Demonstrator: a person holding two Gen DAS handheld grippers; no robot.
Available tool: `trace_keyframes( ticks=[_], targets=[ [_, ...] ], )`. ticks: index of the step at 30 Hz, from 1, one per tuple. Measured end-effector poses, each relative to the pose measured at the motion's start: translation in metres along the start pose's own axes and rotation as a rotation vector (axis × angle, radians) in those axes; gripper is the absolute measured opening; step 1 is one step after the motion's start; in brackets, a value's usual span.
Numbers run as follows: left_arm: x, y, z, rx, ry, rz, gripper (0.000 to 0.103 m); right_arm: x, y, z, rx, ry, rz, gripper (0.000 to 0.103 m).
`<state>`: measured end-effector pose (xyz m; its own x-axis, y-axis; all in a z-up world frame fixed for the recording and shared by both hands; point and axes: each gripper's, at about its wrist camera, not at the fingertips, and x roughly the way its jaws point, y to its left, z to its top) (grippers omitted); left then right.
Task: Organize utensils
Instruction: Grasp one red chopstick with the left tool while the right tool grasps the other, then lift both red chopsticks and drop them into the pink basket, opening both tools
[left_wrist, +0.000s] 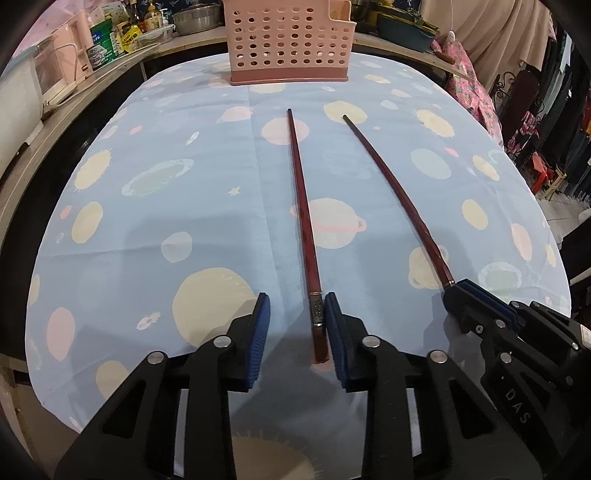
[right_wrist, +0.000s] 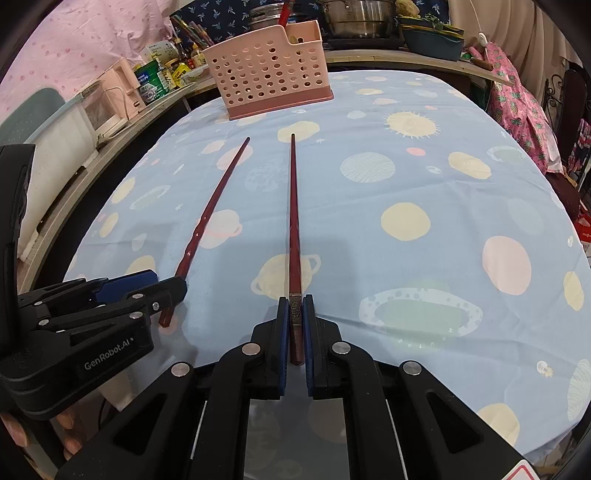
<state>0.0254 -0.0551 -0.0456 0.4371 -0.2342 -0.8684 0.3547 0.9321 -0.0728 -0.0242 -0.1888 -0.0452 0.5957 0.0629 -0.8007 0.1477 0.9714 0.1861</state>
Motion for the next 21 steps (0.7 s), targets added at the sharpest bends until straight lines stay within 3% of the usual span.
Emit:
trace_keyframes(
  ticks=[4,13,21],
  targets=[
    [0.0,0.005,0.0,-0.017,0.007,-0.01,0.008,0.0,0.0,0.0,-0.001,0.0,0.0,0.007],
    [-0.003,0.009,0.003,-0.039,0.021,-0.037,0.007,-0.009,0.001,0.005,-0.004,-0.023,0.002,0.007],
    [-0.033,0.025,0.027,-0.096,-0.052,-0.053,0.007,-0.042,-0.003,0.039,0.025,-0.125,0.032,0.007]
  ],
)
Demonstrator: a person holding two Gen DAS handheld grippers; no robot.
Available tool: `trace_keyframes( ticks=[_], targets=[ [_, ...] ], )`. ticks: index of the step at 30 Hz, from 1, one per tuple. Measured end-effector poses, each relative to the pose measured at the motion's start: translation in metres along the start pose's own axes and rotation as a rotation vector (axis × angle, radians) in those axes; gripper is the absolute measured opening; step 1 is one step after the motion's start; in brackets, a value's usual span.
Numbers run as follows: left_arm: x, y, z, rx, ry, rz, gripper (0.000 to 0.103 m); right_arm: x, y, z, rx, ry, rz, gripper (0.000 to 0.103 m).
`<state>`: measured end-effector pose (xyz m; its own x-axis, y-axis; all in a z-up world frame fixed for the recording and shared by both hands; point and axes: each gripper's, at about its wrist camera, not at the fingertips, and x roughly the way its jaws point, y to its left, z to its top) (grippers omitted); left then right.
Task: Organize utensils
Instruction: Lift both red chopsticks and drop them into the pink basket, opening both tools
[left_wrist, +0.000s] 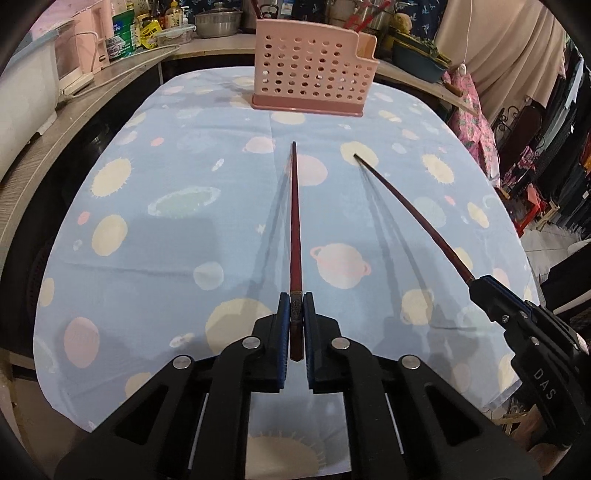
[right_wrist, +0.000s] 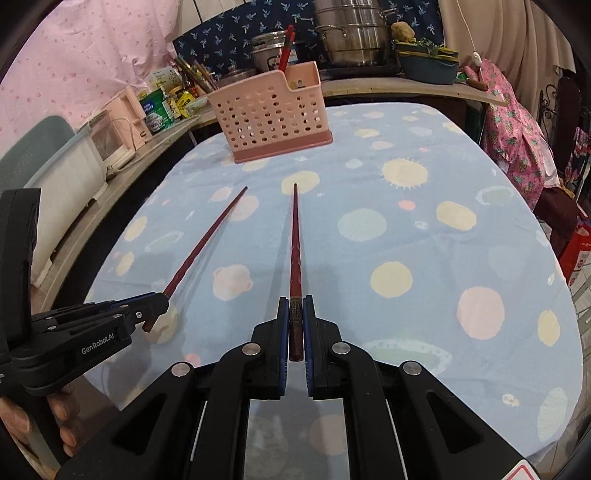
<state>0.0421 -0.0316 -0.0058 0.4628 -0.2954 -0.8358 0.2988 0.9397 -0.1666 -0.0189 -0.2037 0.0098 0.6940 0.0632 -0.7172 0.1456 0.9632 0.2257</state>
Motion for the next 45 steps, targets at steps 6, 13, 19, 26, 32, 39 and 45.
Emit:
trace_keyframes(
  ticks=[6,13,19,26,32,39,45],
  targets=[
    [-0.031,0.008,0.035,-0.031,-0.097,-0.015,0.007,-0.024,-0.001,0.044,0.002,-0.109,0.012,0.007],
    [-0.063,0.012,0.08,-0.045,-0.223,-0.016,0.007,-0.043,-0.002,0.091,-0.003,-0.229,0.019,0.007],
    [-0.079,0.015,0.119,-0.052,-0.299,-0.01,0.007,-0.044,-0.007,0.126,0.015,-0.285,0.035,0.007],
    [-0.097,0.02,0.171,-0.071,-0.376,-0.026,0.007,-0.04,-0.01,0.17,0.075,-0.333,0.1,0.007],
    [-0.119,0.021,0.215,-0.089,-0.465,-0.046,0.007,-0.048,0.001,0.217,0.09,-0.432,0.153,0.007],
    [-0.148,0.02,0.275,-0.106,-0.611,-0.061,0.007,-0.054,0.016,0.282,0.086,-0.54,0.189,0.007],
    [-0.139,0.02,0.318,-0.12,-0.678,-0.013,0.007,-0.037,0.022,0.328,0.096,-0.569,0.191,0.007]
  ],
)
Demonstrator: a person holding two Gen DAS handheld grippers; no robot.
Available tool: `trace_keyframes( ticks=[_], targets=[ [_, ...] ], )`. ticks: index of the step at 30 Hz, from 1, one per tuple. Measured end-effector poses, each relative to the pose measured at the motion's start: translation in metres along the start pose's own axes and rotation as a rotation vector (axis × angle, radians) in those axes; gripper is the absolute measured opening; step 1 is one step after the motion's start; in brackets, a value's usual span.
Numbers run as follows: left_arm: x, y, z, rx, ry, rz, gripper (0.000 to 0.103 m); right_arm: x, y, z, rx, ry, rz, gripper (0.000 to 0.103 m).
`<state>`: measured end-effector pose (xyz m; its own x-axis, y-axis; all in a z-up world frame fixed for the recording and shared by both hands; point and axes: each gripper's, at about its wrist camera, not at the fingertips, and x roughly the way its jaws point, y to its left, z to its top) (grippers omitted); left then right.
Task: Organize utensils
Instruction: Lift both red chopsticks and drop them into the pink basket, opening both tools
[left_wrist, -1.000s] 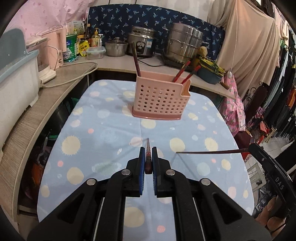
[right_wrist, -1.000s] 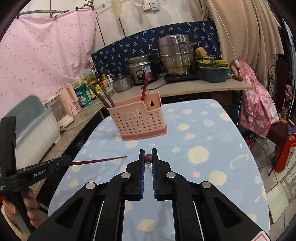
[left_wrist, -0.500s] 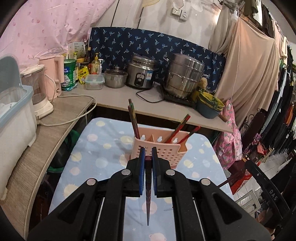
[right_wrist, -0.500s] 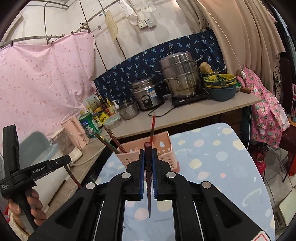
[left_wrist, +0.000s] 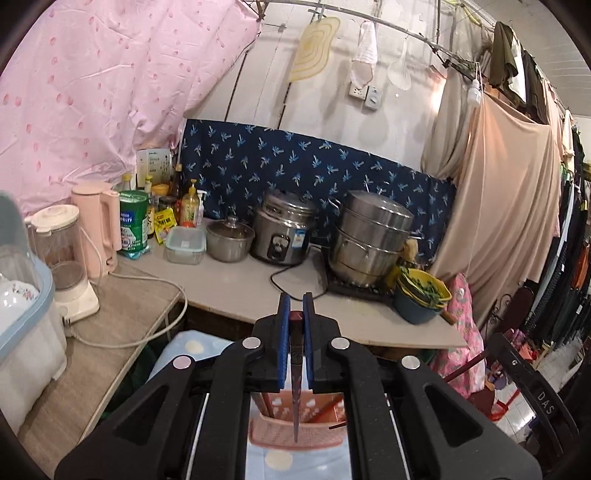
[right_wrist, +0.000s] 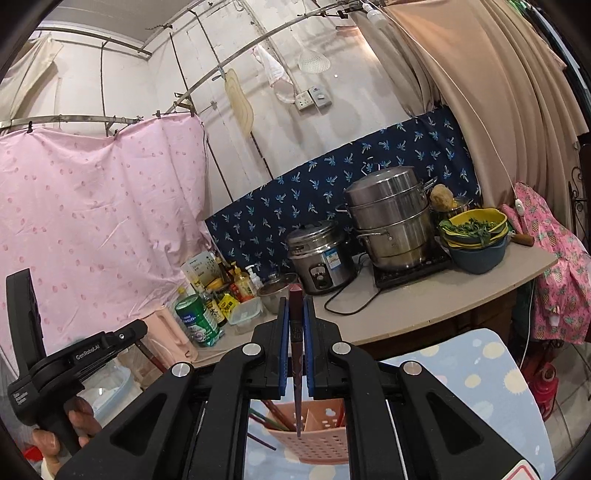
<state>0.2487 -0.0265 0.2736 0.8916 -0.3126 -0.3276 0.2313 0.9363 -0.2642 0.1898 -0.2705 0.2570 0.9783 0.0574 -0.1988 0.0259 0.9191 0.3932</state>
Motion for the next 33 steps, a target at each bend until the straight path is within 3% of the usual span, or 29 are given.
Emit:
trace_keyframes(
  ticks=[4,11,25,27,29,33],
  targets=[
    [0.023,-0.002,0.003,0.015,-0.004,0.033,0.007,0.031,-0.005,-0.002,0.0,0.032,-0.018,0.007],
    [0.059,0.009,-0.015,0.001,0.058,0.032,0.007,0.066,-0.021,-0.03,0.0,0.121,-0.046,0.007],
    [0.086,0.013,-0.052,0.009,0.145,0.033,0.008,0.091,-0.03,-0.063,0.003,0.213,-0.07,0.013],
    [0.083,0.012,-0.055,0.016,0.141,0.043,0.017,0.089,-0.03,-0.065,0.008,0.217,-0.073,0.021],
    [0.078,0.011,-0.057,0.017,0.135,0.055,0.044,0.085,-0.031,-0.066,0.015,0.214,-0.076,0.036],
    [0.068,0.008,-0.062,0.038,0.13,0.066,0.053,0.071,-0.028,-0.067,0.004,0.205,-0.082,0.041]
  ],
)
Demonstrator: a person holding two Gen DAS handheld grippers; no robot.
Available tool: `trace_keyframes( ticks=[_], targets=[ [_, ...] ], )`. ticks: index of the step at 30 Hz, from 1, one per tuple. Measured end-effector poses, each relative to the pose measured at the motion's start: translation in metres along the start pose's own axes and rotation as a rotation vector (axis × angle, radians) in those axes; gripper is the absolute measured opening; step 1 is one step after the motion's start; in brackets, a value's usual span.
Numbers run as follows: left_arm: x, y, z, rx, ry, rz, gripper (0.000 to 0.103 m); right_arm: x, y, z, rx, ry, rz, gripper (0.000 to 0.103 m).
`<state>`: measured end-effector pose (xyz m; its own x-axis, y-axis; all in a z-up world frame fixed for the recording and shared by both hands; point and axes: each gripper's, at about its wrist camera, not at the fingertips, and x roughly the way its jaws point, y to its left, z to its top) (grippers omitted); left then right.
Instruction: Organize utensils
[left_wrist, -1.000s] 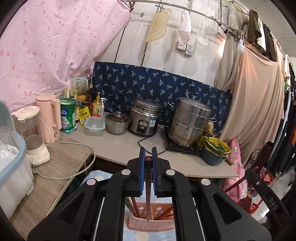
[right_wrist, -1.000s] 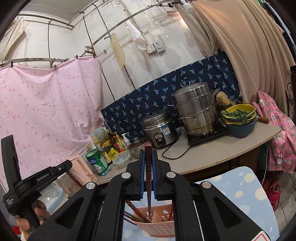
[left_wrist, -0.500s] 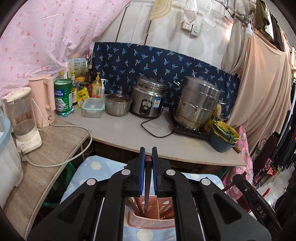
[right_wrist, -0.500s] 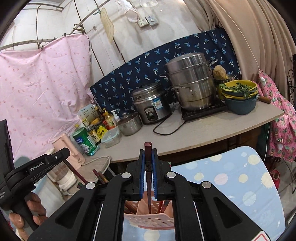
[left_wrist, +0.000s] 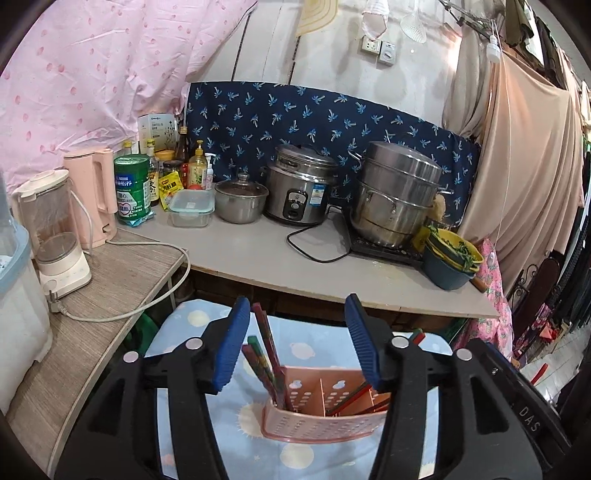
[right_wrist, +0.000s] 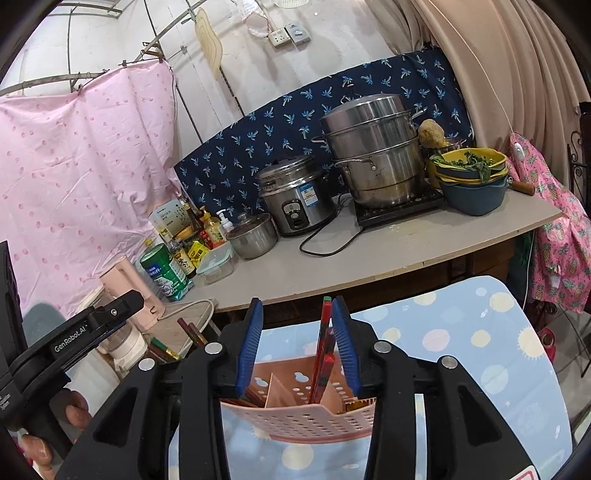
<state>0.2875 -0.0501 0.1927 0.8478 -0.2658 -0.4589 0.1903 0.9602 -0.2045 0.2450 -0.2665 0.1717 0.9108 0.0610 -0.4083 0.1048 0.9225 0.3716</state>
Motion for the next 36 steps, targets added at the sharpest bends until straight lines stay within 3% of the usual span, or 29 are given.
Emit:
trace_keyframes(
  ticks=[4,13,19,25,36],
  targets=[
    [-0.012,-0.003,-0.011,0.019,0.015,0.017,0.068,-0.016,0.003,-0.01,-0.026,0.005,-0.007,0.05],
    [-0.044,-0.015,-0.044,0.097,0.032,0.082,0.087,-0.057,0.008,-0.041,-0.092,0.034,-0.073,0.066],
    [-0.062,-0.018,-0.068,0.124,0.057,0.11,0.092,-0.081,0.009,-0.06,-0.117,0.054,-0.097,0.07],
    [-0.074,-0.016,-0.089,0.132,0.093,0.131,0.093,-0.101,0.015,-0.08,-0.172,0.058,-0.16,0.084],
    [-0.087,-0.009,-0.118,0.118,0.154,0.134,0.094,-0.114,0.012,-0.105,-0.189,0.105,-0.193,0.085]
  ],
)
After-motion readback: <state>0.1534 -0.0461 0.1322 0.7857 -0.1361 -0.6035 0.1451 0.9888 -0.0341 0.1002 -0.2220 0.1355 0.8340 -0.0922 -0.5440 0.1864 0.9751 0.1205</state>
